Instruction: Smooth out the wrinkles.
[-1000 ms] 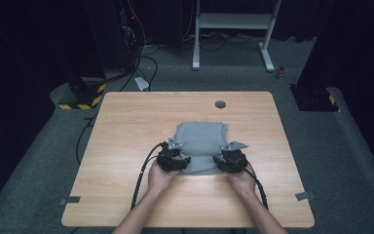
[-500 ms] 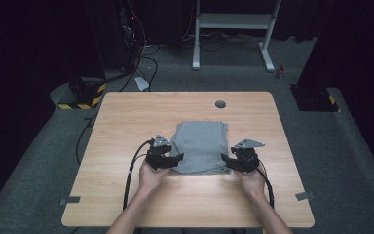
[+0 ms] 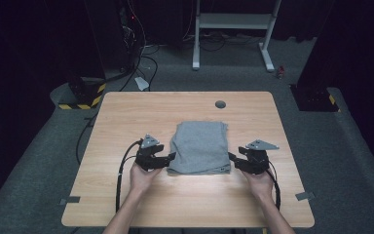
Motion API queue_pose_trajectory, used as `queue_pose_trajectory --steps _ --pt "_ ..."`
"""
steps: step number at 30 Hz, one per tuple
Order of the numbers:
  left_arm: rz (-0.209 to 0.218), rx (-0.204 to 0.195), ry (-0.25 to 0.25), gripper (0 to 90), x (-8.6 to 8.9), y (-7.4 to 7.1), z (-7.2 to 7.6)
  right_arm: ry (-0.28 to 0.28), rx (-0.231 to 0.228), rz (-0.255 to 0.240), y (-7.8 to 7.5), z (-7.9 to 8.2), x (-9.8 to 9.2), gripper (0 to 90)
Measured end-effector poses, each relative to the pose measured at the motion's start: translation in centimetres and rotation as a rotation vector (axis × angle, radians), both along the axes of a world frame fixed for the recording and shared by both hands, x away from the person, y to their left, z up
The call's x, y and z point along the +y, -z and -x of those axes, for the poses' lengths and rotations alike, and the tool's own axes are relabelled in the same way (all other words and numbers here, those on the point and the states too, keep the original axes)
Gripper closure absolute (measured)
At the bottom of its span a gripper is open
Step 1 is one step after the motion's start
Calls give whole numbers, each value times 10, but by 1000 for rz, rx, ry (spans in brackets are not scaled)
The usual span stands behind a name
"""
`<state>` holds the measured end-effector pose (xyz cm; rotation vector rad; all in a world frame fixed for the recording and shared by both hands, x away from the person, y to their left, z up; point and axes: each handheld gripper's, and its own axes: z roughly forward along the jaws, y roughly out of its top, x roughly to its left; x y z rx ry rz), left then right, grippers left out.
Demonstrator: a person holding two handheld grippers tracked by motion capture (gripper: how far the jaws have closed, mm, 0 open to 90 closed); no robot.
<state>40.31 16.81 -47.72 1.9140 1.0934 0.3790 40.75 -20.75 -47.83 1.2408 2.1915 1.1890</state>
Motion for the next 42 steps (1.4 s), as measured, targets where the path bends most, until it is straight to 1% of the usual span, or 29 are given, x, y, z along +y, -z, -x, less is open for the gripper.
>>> queue_pose_trajectory --steps 3,5,6,10,12,13,14,16,24,27,33,36,37,39,42 --pt "14 -4 -8 360 7 -1 3 6 -7 -2 -1 3 -5 467" --pt "21 -2 -14 360 10 -1 5 20 -8 -10 -2 5 -9 467" --pt "21 -3 -14 359 13 -1 6 19 -14 -12 -2 5 -11 466" --pt "25 -6 -21 357 19 -2 10 32 -11 -25 -2 8 -19 465" --pt "30 -2 -26 356 22 -2 11 40 -15 -30 -2 9 -22 465" --pt "25 -7 -27 355 23 -2 12 45 -10 -33 -2 10 -24 465" --pt "32 -6 -29 355 25 -1 12 47 -12 -33 -2 11 -25 465" --pt "33 -7 -37 353 27 -1 14 55 -10 -39 -1 12 -28 465" --pt "33 -6 -57 350 40 1 20 81 -5 -46 1 17 -40 464" --pt "38 -1 -68 349 46 3 22 84 -11 -39 2 18 -44 464" --pt "51 -1 -96 347 58 6 27 104 -9 -45 3 21 -52 463" --pt "38 8 -105 342 62 8 28 113 -13 -39 3 22 -56 463" --pt "35 11 -108 341 64 8 29 120 -7 -37 3 22 -57 462" --pt "36 12 -115 337 68 10 29 123 -12 -34 4 23 -60 462" --pt "25 12 -122 331 72 11 30 141 -7 -32 6 24 -64 460"
